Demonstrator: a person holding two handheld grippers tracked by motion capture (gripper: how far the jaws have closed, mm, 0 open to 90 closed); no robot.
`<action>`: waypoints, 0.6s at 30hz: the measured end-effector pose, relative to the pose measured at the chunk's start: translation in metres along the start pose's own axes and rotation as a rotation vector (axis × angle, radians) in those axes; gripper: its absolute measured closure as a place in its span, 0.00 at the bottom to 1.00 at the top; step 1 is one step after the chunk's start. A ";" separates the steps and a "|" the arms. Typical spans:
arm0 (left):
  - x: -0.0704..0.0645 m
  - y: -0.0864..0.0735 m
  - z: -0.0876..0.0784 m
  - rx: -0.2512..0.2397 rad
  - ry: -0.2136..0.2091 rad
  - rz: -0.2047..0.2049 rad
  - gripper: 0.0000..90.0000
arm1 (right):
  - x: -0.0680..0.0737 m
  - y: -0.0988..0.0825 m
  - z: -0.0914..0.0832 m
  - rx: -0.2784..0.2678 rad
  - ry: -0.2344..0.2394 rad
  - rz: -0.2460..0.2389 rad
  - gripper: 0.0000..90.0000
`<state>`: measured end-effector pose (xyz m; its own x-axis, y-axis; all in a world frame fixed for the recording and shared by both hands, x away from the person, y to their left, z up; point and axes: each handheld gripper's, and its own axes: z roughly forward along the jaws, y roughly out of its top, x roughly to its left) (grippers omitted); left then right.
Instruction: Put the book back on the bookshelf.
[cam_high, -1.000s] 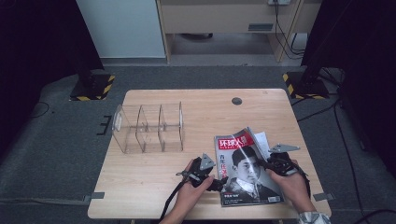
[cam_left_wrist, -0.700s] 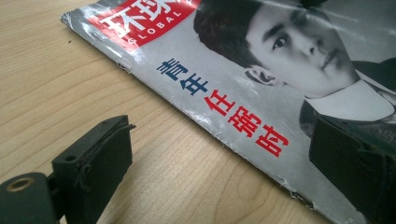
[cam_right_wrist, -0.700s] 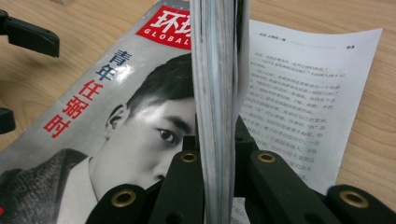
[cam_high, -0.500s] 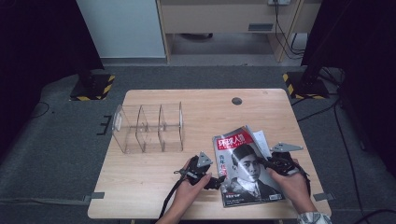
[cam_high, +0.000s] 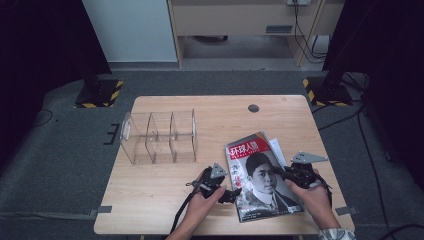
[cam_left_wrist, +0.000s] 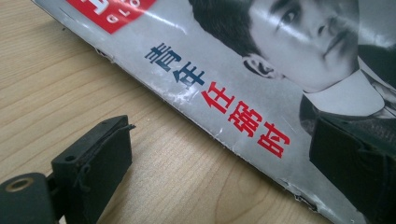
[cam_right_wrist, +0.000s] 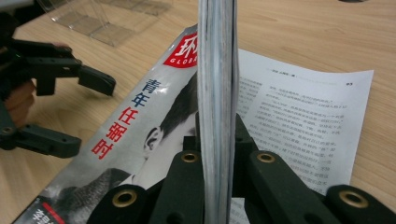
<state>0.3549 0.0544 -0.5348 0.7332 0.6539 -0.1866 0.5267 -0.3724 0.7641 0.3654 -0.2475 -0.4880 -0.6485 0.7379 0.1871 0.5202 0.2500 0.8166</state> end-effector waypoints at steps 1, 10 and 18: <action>0.000 0.000 0.000 0.002 -0.002 -0.001 0.06 | 0.000 0.001 -0.001 -0.009 0.008 0.004 0.97; 0.001 0.002 0.004 0.014 -0.049 -0.037 0.07 | 0.003 0.005 -0.006 -0.062 0.067 0.015 0.97; 0.001 0.006 0.011 0.007 -0.094 -0.046 0.07 | 0.007 0.008 -0.007 -0.104 0.153 0.040 0.97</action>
<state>0.3637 0.0461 -0.5367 0.7455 0.6055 -0.2787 0.5632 -0.3484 0.7493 0.3616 -0.2443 -0.4764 -0.7097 0.6400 0.2946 0.4920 0.1509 0.8574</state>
